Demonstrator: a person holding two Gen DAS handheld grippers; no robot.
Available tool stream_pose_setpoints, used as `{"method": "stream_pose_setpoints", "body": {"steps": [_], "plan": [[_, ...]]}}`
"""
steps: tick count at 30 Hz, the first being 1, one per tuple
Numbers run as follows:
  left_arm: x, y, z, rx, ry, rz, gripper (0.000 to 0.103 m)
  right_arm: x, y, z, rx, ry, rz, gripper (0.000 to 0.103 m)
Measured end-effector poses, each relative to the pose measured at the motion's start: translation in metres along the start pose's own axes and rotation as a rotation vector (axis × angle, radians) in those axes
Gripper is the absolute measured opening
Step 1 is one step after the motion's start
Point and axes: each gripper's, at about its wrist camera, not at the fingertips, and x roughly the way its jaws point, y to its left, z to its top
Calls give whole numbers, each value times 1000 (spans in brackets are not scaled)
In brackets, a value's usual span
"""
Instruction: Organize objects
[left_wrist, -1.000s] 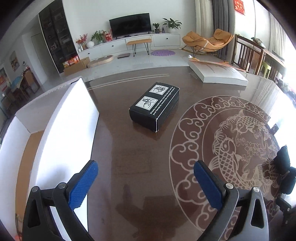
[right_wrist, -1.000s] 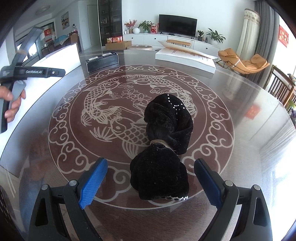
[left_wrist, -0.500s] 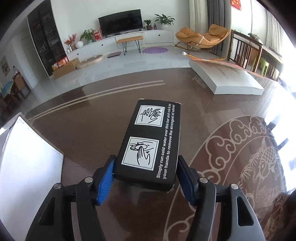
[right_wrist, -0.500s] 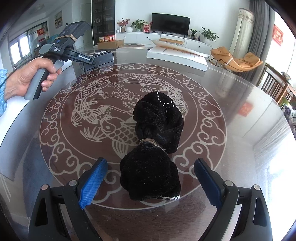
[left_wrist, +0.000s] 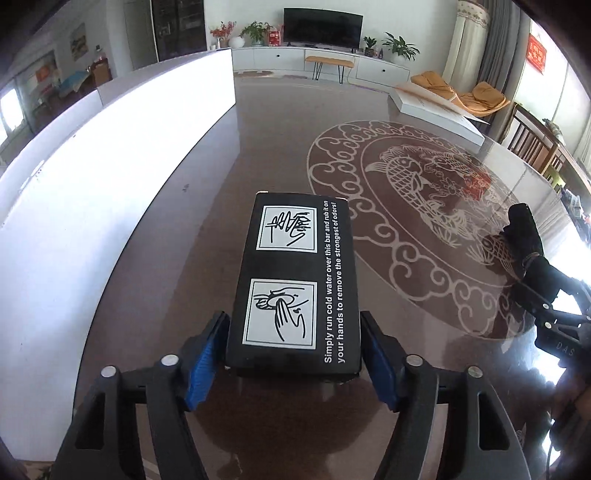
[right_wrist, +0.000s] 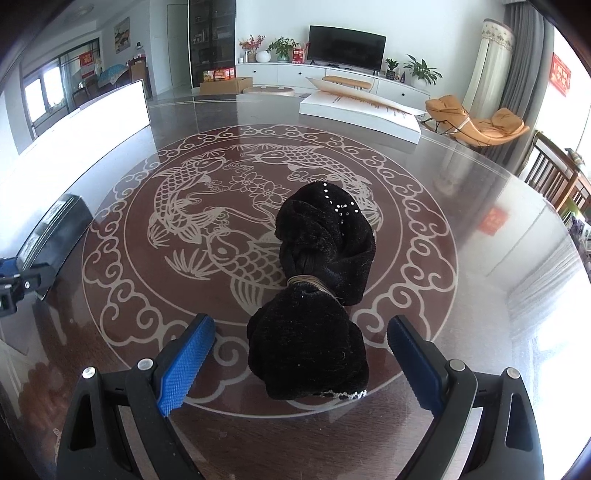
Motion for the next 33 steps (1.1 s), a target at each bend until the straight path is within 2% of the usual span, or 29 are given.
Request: {"method": "stream_pose_setpoints", "body": {"steps": [4,6,33], "plan": [[2,0,-8,2,-24,19,96,0,2,-1,-9,1,-11,100],[3,5,-7,-1,-28,24,103,0,1,0,-7,3,-9,100],[7,7,-1,-6,-53,18,103,5,-4,-2,17,23,42,103]]}}
